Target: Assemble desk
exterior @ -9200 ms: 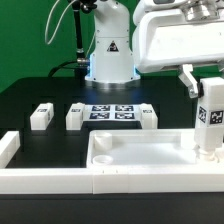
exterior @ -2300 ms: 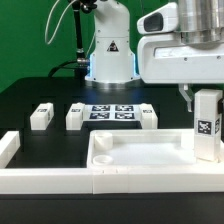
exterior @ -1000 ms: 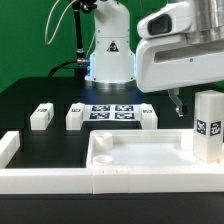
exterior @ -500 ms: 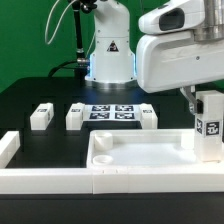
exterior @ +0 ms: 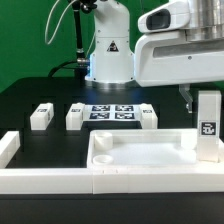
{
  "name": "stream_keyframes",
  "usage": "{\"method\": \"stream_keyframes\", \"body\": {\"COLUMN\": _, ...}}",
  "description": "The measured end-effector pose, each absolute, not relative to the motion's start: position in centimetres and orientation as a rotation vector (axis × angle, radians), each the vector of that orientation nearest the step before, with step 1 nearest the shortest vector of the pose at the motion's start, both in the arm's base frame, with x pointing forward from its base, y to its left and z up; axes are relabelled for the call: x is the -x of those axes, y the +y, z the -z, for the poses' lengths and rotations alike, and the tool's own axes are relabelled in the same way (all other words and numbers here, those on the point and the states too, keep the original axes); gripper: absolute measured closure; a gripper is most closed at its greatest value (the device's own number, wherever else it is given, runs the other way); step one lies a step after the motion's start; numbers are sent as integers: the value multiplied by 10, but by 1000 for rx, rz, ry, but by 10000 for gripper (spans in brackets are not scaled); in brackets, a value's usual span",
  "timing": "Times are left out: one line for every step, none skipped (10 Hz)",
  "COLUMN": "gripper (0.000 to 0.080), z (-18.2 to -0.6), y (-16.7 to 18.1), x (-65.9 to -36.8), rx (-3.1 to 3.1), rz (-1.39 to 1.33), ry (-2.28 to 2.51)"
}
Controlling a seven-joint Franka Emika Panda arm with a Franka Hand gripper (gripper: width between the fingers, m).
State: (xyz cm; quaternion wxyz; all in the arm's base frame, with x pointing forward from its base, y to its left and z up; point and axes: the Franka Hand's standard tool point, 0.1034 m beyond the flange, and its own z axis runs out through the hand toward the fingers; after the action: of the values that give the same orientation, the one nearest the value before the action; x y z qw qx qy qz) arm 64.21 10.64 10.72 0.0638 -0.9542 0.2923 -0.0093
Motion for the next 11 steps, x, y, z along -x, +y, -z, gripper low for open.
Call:
{"method": "stream_keyframes", "body": {"gripper": 506, "z": -106, "y": 103, "x": -642, "rx": 2761, "rz": -5, "ry": 1148}}
{"method": "stream_keyframes", "body": {"gripper": 506, "z": -107, "y": 105, "x": -641, "rx": 2663, "rz": -72, "ry": 1357}}
{"method": "stream_keyframes", "body": {"gripper": 506, "z": -107, "y": 105, "x": -641, "rx": 2585, "rz": -88, "ry": 1498}}
{"method": "stream_keyframes", "body": {"gripper": 506, "z": -106, "y": 107, "x": -641, "rx": 2507, "rz": -100, "ry": 1624}}
{"method": "stream_keyframes", "body": {"gripper": 506, "z": -106, "y": 107, "x": -641, "rx": 2461, "rz": -108, "ry": 1694}}
{"method": "stream_keyframes", "body": {"gripper": 506, "z": -106, "y": 107, "x": -641, "rx": 2449, "rz": -110, "ry": 1712}}
{"method": "stream_keyframes", "body": {"gripper": 506, "z": -106, "y": 109, "x": -640, "rx": 2354, "rz": -126, "ry": 1839}}
{"method": "stream_keyframes", "body": {"gripper": 506, "z": -106, "y": 110, "x": -640, "rx": 2313, "rz": -136, "ry": 1885}}
{"method": "stream_keyframes", "body": {"gripper": 502, "z": -106, "y": 111, "x": -640, "rx": 2318, "rz": -136, "ry": 1878}}
{"method": "stream_keyframes", "body": {"gripper": 502, "z": -106, "y": 111, "x": -640, "rx": 2343, "rz": -133, "ry": 1845}}
{"method": "stream_keyframes", "body": {"gripper": 337, "z": -106, "y": 111, "x": -640, "rx": 2347, "rz": -132, "ry": 1839}}
